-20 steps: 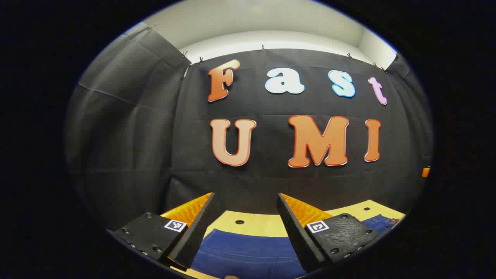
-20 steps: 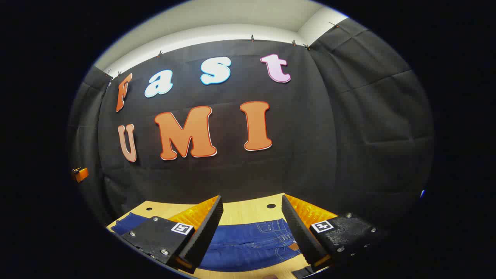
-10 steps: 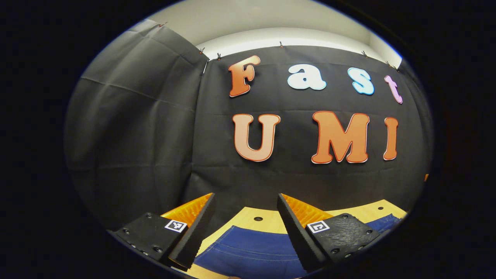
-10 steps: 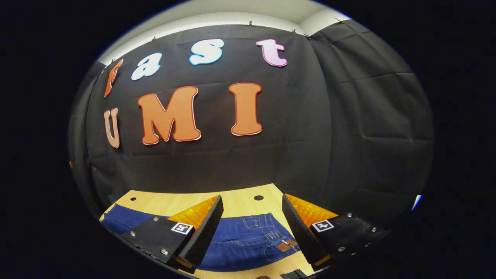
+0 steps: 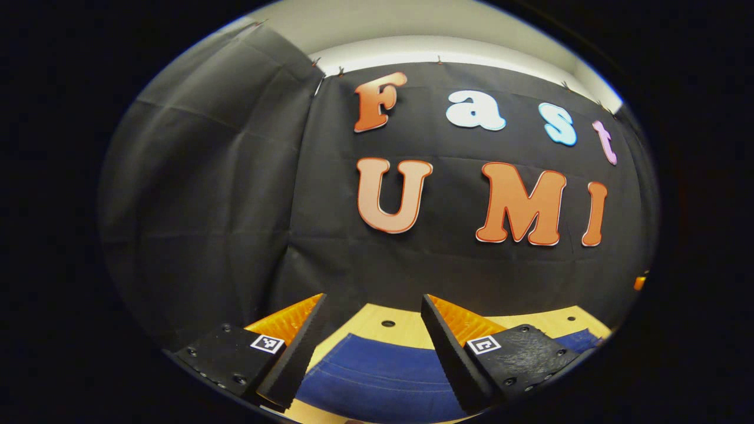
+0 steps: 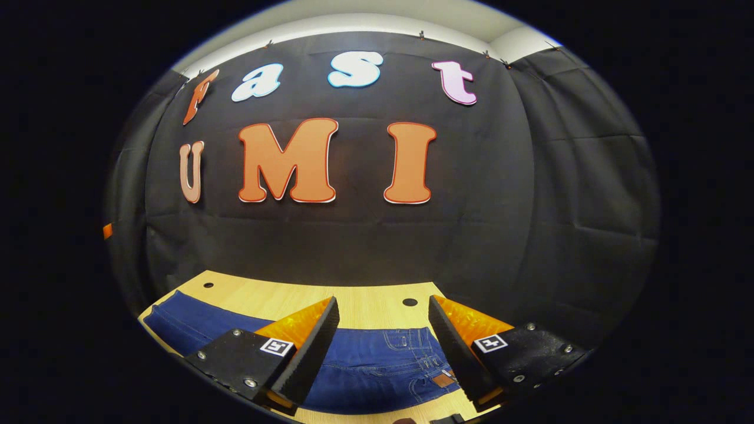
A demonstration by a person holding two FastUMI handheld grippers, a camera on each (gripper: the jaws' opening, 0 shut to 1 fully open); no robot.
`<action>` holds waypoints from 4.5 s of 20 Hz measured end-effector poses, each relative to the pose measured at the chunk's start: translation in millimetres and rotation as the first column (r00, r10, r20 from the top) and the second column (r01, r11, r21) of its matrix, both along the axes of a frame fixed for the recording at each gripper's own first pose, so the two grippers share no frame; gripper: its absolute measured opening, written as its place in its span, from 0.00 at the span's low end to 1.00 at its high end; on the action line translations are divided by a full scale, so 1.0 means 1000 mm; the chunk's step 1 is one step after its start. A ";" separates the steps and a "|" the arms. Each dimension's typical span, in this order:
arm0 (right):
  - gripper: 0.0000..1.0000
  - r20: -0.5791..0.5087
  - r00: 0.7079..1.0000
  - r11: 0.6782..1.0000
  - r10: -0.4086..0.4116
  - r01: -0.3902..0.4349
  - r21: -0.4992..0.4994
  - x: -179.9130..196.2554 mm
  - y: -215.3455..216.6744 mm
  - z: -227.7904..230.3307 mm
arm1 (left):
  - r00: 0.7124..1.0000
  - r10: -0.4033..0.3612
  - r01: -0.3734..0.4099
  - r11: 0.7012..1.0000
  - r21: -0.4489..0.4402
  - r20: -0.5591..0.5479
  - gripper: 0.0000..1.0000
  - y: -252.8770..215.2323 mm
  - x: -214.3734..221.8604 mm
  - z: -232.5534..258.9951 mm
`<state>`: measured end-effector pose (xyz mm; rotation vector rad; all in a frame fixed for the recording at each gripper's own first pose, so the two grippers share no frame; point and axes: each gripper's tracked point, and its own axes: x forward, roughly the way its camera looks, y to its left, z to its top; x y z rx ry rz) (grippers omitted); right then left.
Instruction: Grasp the waist and the cuffs of the jeans and fold them to make the two legs overlap; first hold the waist and fold one-third of the jeans toward the cuffs, then hold the cuffs and fold the remaining one-third in the same direction to finish folding.
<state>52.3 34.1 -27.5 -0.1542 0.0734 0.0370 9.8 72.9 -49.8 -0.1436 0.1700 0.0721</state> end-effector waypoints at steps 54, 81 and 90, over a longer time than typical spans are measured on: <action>0.96 -0.725 0.688 0.632 -0.021 0.571 0.524 -0.053 -0.121 -0.228 | 0.725 -0.055 -0.611 0.408 -0.678 -0.687 0.01 0.077 0.023 -0.356; 0.06 -0.870 0.472 0.536 -0.142 0.776 0.334 0.027 -0.126 -0.304 | 0.704 -0.073 -0.629 0.398 -0.668 -0.707 0.01 0.064 0.050 -0.344; 0.06 -0.922 0.370 0.525 -0.113 0.810 0.261 0.031 -0.115 -0.278 | 0.612 -0.072 -0.733 0.325 -0.598 -0.788 0.01 0.068 -0.006 -0.299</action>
